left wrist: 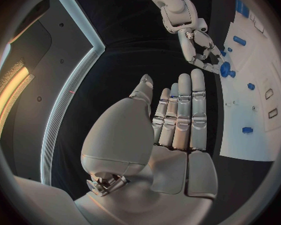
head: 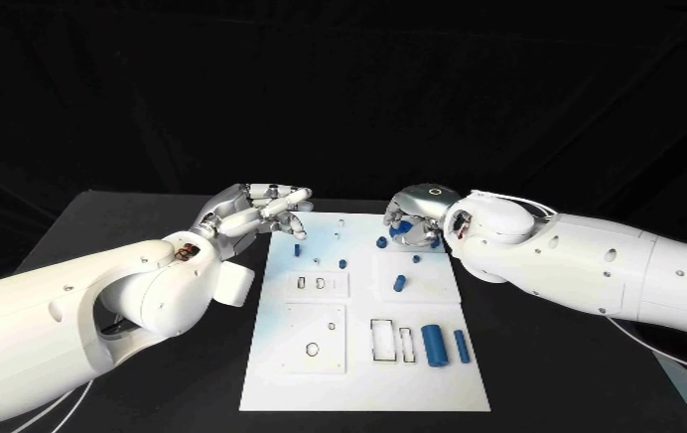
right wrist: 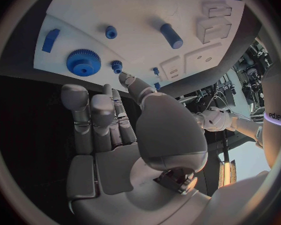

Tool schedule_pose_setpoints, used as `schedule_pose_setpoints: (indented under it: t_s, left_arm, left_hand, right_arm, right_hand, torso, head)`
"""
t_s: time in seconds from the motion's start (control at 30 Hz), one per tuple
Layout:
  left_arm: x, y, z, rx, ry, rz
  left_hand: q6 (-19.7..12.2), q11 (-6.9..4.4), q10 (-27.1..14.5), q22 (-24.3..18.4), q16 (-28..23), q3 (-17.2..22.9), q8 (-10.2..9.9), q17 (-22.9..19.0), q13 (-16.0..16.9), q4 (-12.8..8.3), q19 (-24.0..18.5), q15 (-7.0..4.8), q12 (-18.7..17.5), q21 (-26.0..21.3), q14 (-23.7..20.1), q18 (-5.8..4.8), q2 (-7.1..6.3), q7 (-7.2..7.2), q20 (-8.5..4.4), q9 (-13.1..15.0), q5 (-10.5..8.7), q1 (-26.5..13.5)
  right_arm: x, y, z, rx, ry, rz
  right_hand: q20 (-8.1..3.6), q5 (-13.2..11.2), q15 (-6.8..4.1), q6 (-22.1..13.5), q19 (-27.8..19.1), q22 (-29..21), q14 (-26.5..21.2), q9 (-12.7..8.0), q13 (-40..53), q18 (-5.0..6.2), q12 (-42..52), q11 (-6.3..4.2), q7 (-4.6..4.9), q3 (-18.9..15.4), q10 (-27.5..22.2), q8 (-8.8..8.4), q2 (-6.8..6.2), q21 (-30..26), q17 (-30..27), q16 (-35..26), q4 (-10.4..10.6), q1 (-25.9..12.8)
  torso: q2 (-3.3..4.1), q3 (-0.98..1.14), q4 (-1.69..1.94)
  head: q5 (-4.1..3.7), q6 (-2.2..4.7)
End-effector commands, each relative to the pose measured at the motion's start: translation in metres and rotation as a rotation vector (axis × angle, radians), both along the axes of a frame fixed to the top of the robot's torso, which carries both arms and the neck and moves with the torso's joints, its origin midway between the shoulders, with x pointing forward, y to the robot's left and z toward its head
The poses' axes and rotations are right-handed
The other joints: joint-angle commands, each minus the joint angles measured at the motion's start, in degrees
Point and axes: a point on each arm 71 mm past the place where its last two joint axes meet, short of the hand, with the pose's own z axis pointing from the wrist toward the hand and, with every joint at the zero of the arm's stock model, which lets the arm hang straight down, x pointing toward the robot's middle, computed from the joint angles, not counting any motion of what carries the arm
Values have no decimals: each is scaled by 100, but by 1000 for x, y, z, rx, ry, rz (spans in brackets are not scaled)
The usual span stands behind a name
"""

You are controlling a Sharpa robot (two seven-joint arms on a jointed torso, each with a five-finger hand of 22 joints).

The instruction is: Assemble the parts on the task board

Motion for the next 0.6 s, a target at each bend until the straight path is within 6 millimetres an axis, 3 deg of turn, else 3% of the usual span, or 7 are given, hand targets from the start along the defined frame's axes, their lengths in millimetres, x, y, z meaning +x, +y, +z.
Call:
schedule_pose_setpoints:
  t_s: [0.03,0.3,0.5,0.6]
  left_arm:
    - [-2,-4,3,-1,-18,-34]
    - [-3,-4,6,-2,-23,-35]
    - [-3,-3,7,-1,-26,-33]
    - [-3,-3,7,-1,-26,-32]
  left_hand:
    - [-8,-4,-42,12,36,-51,-32,9,-6,1,-52,4,-37,48,-67,45,27,36,0,-10,-13,-19]
    - [-18,4,-57,29,40,-60,-45,18,-6,-4,-72,11,-47,74,-92,45,34,45,5,-13,-13,-25]
    - [-24,9,-64,37,42,-65,-52,22,-6,-6,-82,15,-52,86,-103,45,36,51,8,-15,-13,-29]
    - [-24,9,-64,37,42,-65,-52,22,-6,-6,-82,15,-52,86,-103,45,36,51,8,-15,-13,-29]
  right_arm:
    - [2,2,-3,-58,-13,-7]
    - [2,7,-12,-65,12,1]
    - [5,9,-16,-69,22,-3]
    - [5,10,-17,-67,25,-2]
  right_hand:
    - [12,-21,39,57,-15,145,25,14,-11,-57,40,-4,-2,28,-49,-15,-68,116,41,67,41,-2]
    - [73,-26,36,99,82,635,85,36,-44,-82,57,-11,-4,133,-53,-37,-103,491,307,347,127,33]
    - [97,-29,41,102,115,811,106,43,-63,-93,54,-5,3,169,-67,-54,-123,623,425,472,169,35]
    - [101,-31,43,103,120,841,110,45,-66,-95,55,-3,5,174,-69,-58,-128,646,446,495,179,32]
  torso:
    - [41,-1,12]
    - [35,5,10]
    - [11,9,29]
    - [28,9,36]
  head:
    - [-9,4]
    - [-2,-54]
    - [-26,-125]
    - [-20,-126]
